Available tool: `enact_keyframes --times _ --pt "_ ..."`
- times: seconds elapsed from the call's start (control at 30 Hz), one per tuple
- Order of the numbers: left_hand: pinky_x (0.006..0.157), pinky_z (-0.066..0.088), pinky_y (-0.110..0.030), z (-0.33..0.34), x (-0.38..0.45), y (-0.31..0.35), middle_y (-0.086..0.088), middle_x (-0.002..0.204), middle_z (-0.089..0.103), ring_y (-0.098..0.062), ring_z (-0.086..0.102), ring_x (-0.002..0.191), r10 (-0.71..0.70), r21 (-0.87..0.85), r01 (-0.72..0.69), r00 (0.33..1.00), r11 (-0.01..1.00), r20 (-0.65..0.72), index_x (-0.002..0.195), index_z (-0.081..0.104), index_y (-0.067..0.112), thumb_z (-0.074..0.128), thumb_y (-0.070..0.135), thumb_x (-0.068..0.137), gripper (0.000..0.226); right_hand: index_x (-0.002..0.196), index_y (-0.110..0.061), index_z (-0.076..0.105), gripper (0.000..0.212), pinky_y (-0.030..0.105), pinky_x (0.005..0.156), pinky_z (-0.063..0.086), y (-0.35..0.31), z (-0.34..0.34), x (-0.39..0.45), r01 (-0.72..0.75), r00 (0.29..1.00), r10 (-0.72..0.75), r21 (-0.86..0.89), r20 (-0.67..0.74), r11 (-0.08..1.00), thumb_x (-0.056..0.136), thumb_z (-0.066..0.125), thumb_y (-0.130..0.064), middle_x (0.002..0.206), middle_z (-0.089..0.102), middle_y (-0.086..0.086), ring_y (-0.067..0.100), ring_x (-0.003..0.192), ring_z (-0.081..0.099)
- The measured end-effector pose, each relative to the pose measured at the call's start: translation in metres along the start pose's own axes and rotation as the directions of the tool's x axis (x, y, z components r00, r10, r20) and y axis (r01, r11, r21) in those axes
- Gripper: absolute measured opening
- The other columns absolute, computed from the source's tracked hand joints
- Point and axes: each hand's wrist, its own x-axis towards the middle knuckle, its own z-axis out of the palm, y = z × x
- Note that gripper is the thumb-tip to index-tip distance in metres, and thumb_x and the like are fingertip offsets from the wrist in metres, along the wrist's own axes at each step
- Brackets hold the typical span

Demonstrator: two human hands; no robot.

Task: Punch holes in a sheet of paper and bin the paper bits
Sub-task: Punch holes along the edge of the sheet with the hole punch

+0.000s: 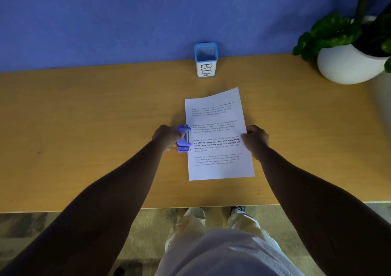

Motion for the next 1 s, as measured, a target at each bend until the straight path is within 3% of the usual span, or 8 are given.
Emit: enact_keyframes --times 0.17,0.3,0.47,0.57,0.67,0.8,0.9,1.0 --pt "0.090 0.059 -0.043 -0.001 0.001 0.002 -0.013 0.105 0.074 -0.029 0.073 0.094 0.027 0.083 -0.023 0.999 0.996 -0.038 0.114 0.068 0.006 0.072 0.044 0.086 0.047 0.097 -0.027 0.067 0.026 0.020 0.050 0.041 0.003 -0.006 0.001 -0.008 1.000 0.009 0.041 -0.022 0.999 0.082 0.051 -0.013 0.086 0.064 -0.001 0.020 0.071 0.058" --pt "0.065 0.047 -0.030 -0.002 -0.001 0.008 -0.006 0.086 0.066 -0.023 0.060 0.073 0.068 0.188 -0.050 0.994 0.981 -0.090 0.101 0.070 0.007 0.071 0.049 0.084 0.046 0.102 -0.023 0.068 0.028 0.020 0.052 0.040 0.005 -0.013 0.002 -0.006 0.999 0.009 0.074 -0.048 0.997 0.084 0.050 -0.013 0.090 0.063 0.000 0.021 0.075 0.057" --pt "0.075 0.045 -0.030 0.000 -0.003 0.016 0.002 0.081 0.056 -0.025 0.056 0.083 0.115 0.135 -0.094 0.981 0.986 -0.158 0.069 0.053 0.024 0.066 0.045 0.086 0.030 0.105 -0.022 0.068 0.029 0.025 0.062 0.043 0.001 -0.027 0.001 0.015 0.997 -0.008 0.088 -0.081 0.996 0.084 0.049 -0.014 0.090 0.063 -0.001 0.023 0.079 0.057" --pt "0.081 0.046 -0.029 0.001 -0.006 0.022 -0.001 0.099 0.064 -0.029 0.063 0.104 0.136 0.117 -0.111 0.964 0.987 -0.229 0.106 0.068 0.014 0.067 0.047 0.084 0.039 0.106 -0.022 0.067 0.028 0.024 0.060 0.042 -0.001 -0.038 0.000 0.042 0.996 -0.032 0.108 -0.089 0.993 0.085 0.050 -0.015 0.092 0.064 -0.001 0.023 0.081 0.058" --pt "0.091 0.049 -0.031 0.001 -0.009 0.028 -0.001 0.126 0.067 -0.025 0.062 0.117 0.148 0.081 -0.131 0.949 0.988 -0.278 0.129 0.060 0.017 0.067 0.047 0.084 0.056 0.107 -0.022 0.067 0.026 0.023 0.061 0.042 -0.004 -0.049 -0.001 0.089 0.992 -0.073 0.148 -0.107 0.985 0.086 0.052 -0.017 0.095 0.065 -0.001 0.023 0.083 0.058" --pt "0.088 0.054 -0.033 0.004 -0.016 0.039 0.001 0.115 0.073 -0.023 0.068 0.102 0.252 0.041 -0.250 0.935 0.967 -0.249 0.121 0.066 0.021 0.066 0.044 0.087 0.041 0.108 -0.023 0.067 0.024 0.022 0.059 0.041 -0.009 -0.060 -0.003 0.153 0.985 -0.130 0.219 -0.116 0.964 0.088 0.053 -0.019 0.096 0.065 -0.003 0.020 0.085 0.059" --pt "0.076 0.051 -0.028 0.009 -0.022 0.041 0.001 0.105 0.076 -0.021 0.070 0.094 0.345 0.041 -0.344 0.921 0.938 -0.180 0.110 0.075 0.025 0.059 0.039 0.092 0.028 0.108 -0.023 0.067 0.022 0.021 0.059 0.042 -0.012 -0.066 -0.004 0.179 0.981 -0.148 0.289 -0.127 0.941 0.088 0.057 -0.020 0.096 0.067 -0.005 0.018 0.085 0.061" --pt "0.069 0.047 -0.027 0.014 -0.025 0.043 0.001 0.080 0.074 -0.019 0.067 0.077 0.380 0.030 -0.379 0.921 0.925 -0.080 0.101 0.077 0.027 0.059 0.048 0.093 0.029 0.105 -0.024 0.067 0.019 0.020 0.057 0.041 -0.015 -0.069 -0.005 0.192 0.979 -0.155 0.330 -0.134 0.924 0.088 0.059 -0.020 0.094 0.067 -0.005 0.015 0.081 0.060"
